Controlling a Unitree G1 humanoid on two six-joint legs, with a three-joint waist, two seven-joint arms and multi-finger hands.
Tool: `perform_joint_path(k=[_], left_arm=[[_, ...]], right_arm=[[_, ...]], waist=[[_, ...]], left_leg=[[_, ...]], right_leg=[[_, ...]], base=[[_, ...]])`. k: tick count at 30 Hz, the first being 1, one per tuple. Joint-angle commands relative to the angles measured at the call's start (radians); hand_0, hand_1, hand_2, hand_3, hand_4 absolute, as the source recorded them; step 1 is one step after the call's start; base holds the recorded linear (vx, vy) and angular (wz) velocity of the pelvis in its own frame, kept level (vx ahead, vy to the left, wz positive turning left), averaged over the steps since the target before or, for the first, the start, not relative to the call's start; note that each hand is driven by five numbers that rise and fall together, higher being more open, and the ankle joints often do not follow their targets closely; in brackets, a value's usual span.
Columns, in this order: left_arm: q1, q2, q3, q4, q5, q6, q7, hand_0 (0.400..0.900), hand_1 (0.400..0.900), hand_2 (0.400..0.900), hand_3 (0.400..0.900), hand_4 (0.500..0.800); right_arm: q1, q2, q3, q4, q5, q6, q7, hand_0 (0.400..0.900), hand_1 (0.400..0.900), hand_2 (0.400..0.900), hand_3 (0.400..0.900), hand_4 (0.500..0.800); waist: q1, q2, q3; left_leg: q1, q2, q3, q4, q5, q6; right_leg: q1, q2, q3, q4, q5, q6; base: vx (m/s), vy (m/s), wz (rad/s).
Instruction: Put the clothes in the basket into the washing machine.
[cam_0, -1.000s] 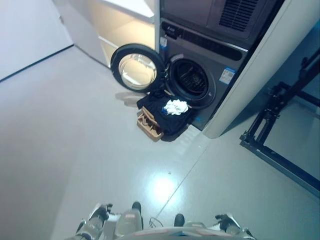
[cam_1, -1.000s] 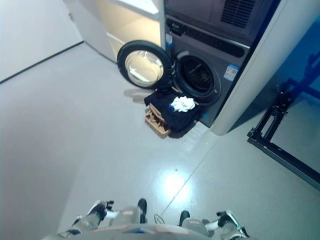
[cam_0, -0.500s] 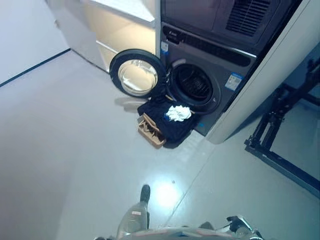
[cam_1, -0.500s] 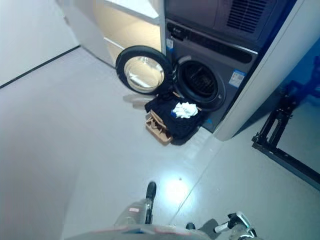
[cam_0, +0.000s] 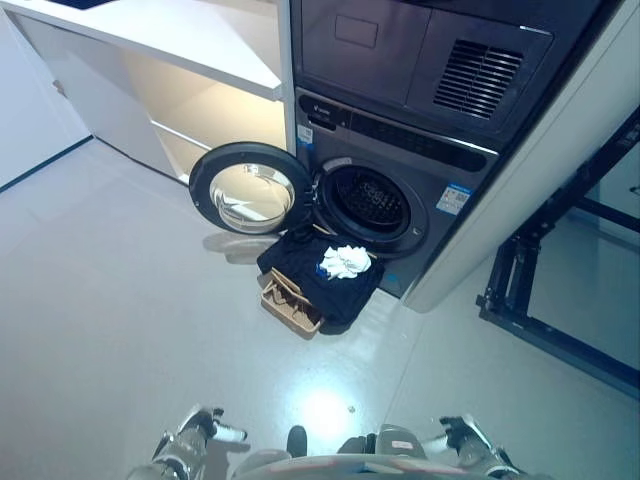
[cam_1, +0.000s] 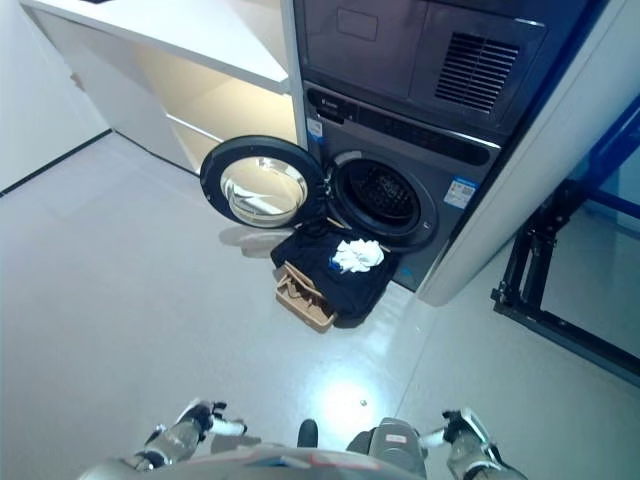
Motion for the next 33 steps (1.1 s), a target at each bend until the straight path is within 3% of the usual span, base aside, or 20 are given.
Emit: perform_joint_path(k=[1,3,5,8,10,12,14,16,18,19,20,21,22,26,28,30,31,33], left_arm=[[0.016,0.023,0.011,0.016,0.032,-0.006,0.003,0.900,0.900,0.900,0.900,0.800],[0.021,0.019,0.011,0.016,0.046,-0.006,0.000,0.900,0.900,0.900,0.900,0.800],[0.021,0.020,0.020,0.015,0.039,-0.004,0.003,0.900,0.900,0.900,0.900,0.800],[0.028,0.010,0.028,0.015,0.037,-0.005,0.006,0.900,0.900,0.900,0.900,0.800],[0.038,0.001,0.030,0.011,0.034,-0.007,0.004,0.900,0.900,0.900,0.900,0.800],[0.024,0.002,0.031,-0.017,0.019,-0.016,0.012,0.900,0.900,0.900,0.900,0.800],[0.013,0.003,0.022,-0.031,0.013,-0.018,0.018,0.900,0.900,0.900,0.900,0.800],[0.026,0.003,0.010,-0.027,0.017,-0.018,0.016,0.900,0.900,0.900,0.900,0.800],[0.033,0.005,0.000,-0.022,0.023,-0.016,0.015,0.900,0.900,0.900,0.900,0.800],[0.036,0.005,-0.008,-0.018,0.030,-0.017,0.016,0.900,0.900,0.900,0.900,0.800],[0.020,0.007,-0.038,-0.014,0.048,-0.013,0.002,0.900,0.900,0.900,0.900,0.800],[0.015,0.015,-0.026,-0.030,0.040,-0.019,0.006,0.900,0.900,0.900,0.900,0.800],[0.018,0.019,-0.019,-0.020,0.050,-0.017,0.018,0.900,0.900,0.900,0.900,0.800],[0.011,0.019,-0.003,0.004,0.058,-0.012,0.011,0.900,0.900,0.900,0.900,0.800],[0.002,0.029,-0.003,0.008,0.060,-0.004,0.007,0.900,0.900,0.900,0.900,0.800],[-0.020,0.047,-0.016,-0.002,0.053,0.000,0.013,0.900,0.900,0.900,0.900,0.800],[-0.027,0.050,-0.020,-0.003,0.055,0.004,0.014,0.900,0.900,0.900,0.900,0.800],[-0.037,0.058,-0.023,-0.004,0.049,0.002,0.024,0.900,0.900,0.900,0.900,0.800]], right_arm=[[0.018,-0.029,-0.010,0.015,-0.018,0.006,-0.015,0.900,0.900,0.900,0.900,0.800],[0.021,-0.033,-0.016,0.022,-0.014,0.004,-0.017,0.900,0.900,0.900,0.900,0.800],[0.019,-0.037,-0.014,0.023,-0.015,0.000,-0.015,0.900,0.900,0.900,0.900,0.800],[0.009,-0.035,0.001,0.018,-0.018,-0.007,-0.012,0.900,0.900,0.900,0.900,0.800],[-0.005,-0.042,0.016,0.006,-0.025,-0.010,-0.009,0.900,0.900,0.900,0.900,0.800],[-0.025,-0.054,0.043,-0.024,-0.031,-0.013,-0.012,0.900,0.900,0.900,0.900,0.800],[-0.044,-0.056,0.058,-0.039,-0.031,-0.016,-0.019,0.900,0.900,0.900,0.900,0.800],[-0.059,-0.055,0.082,-0.043,-0.033,-0.018,-0.025,0.900,0.900,0.900,0.900,0.800],[-0.066,-0.058,0.088,-0.048,-0.028,-0.020,-0.029,0.900,0.900,0.900,0.900,0.800],[-0.070,-0.057,0.093,-0.050,-0.025,-0.024,-0.033,0.900,0.900,0.900,0.900,0.800],[-0.148,-0.083,0.132,-0.058,0.005,-0.016,0.002,0.900,0.900,0.900,0.900,0.800],[-0.119,-0.107,0.127,-0.085,-0.007,-0.033,-0.020,0.900,0.900,0.900,0.900,0.800],[-0.127,-0.118,0.113,-0.074,-0.015,-0.032,-0.008,0.900,0.900,0.900,0.900,0.800],[-0.111,-0.109,0.103,-0.041,-0.061,-0.027,0.001,0.900,0.900,0.900,0.900,0.800],[-0.111,-0.102,0.113,-0.041,-0.094,-0.024,0.003,0.900,0.900,0.900,0.900,0.800],[-0.135,-0.100,0.144,-0.061,-0.116,-0.020,-0.004,0.900,0.900,0.900,0.900,0.800],[-0.141,-0.100,0.148,-0.063,-0.119,-0.018,-0.006,0.900,0.900,0.900,0.900,0.800],[-0.159,-0.101,0.170,-0.083,-0.136,-0.017,-0.013,0.900,0.900,0.900,0.900,0.800]], waist=[[-0.030,-0.025,-0.009],[-0.038,-0.028,-0.013],[-0.037,-0.027,-0.027],[-0.032,-0.015,-0.049],[-0.018,-0.019,-0.050],[0.020,-0.046,-0.009],[0.045,-0.067,0.006],[0.071,-0.070,0.001],[0.082,-0.063,0.003],[0.085,-0.042,-0.002],[0.122,-0.031,-0.012],[0.113,-0.023,-0.017],[0.114,-0.016,-0.024],[0.117,-0.036,-0.062],[0.109,-0.047,-0.061],[0.084,-0.034,-0.012],[0.080,-0.022,0.000],[0.074,-0.018,0.012]], left_leg=[[0.044,-0.052,-0.064,-0.005,-0.055,-0.047],[0.068,-0.052,-0.105,-0.005,-0.071,-0.052],[0.102,-0.040,-0.106,0.000,-0.095,-0.059],[0.100,-0.017,-0.115,0.105,-0.110,-0.076],[0.037,-0.027,-0.090,0.288,-0.056,-0.104],[-0.134,-0.066,-0.070,0.548,0.020,-0.130],[-0.261,-0.058,-0.001,0.620,-0.016,-0.114],[-0.332,-0.016,0.056,0.476,-0.039,-0.095],[-0.315,0.005,0.073,0.394,-0.028,-0.097],[-0.326,0.034,0.089,0.286,0.027,-0.112],[-0.315,0.053,0.097,0.116,0.089,-0.124],[-0.324,0.070,0.123,0.068,0.102,-0.130],[-0.306,0.076,0.110,0.054,0.113,-0.126],[-0.284,0.036,0.090,0.108,0.109,-0.100],[-0.257,0.001,0.091,0.128,0.075,-0.065],[-0.221,-0.002,0.066,0.143,0.061,-0.047],[-0.206,0.003,0.054,0.143,0.055,-0.045],[-0.186,0.005,0.037,0.136,0.038,-0.047]], right_leg=[[-0.057,0.046,0.006,-0.204,0.291,0.003],[-0.031,0.071,0.039,-0.218,0.271,-0.006],[-0.008,0.095,0.076,-0.190,0.243,-0.021],[0.028,0.119,0.061,-0.145,0.165,-0.059],[0.087,0.126,0.067,-0.159,0.145,-0.073],[0.126,0.102,0.077,-0.159,0.135,-0.084],[0.141,0.080,0.065,-0.160,0.126,-0.087],[0.175,0.083,0.051,-0.180,0.105,-0.084],[0.201,0.090,0.053,-0.192,0.093,-0.081],[0.217,0.111,0.052,-0.202,0.083,-0.079],[0.283,0.120,0.066,-0.231,0.060,-0.070],[0.293,0.124,0.070,-0.234,0.045,-0.065],[0.302,0.127,0.077,-0.233,0.037,-0.060],[0.322,0.083,0.075,-0.158,0.031,-0.024],[0.254,0.044,0.077,0.069,0.167,-0.006],[0.148,0.047,0.107,0.237,0.288,-0.006],[0.105,0.052,0.102,0.274,0.259,-0.017],[0.046,0.014,0.064,0.232,0.206,-0.037]], base=[[0.37,-0.110,0.72],[0.34,-0.141,0.76],[0.36,-0.163,0.44],[0.37,-0.165,0.33],[0.25,-0.179,0.17],[0.11,-0.212,0.12],[0.14,-0.163,0.23],[0.24,-0.102,0.10],[0.22,-0.002,-0.03],[0.52,0.041,0.00],[0.51,0.077,-0.04],[0.49,0.097,-0.30],[0.28,0.099,-0.39],[0.30,0.115,-0.13],[0.23,0.155,0.26],[0.11,0.092,0.47],[0.10,0.044,0.43],[0.17,-0.019,0.26]])
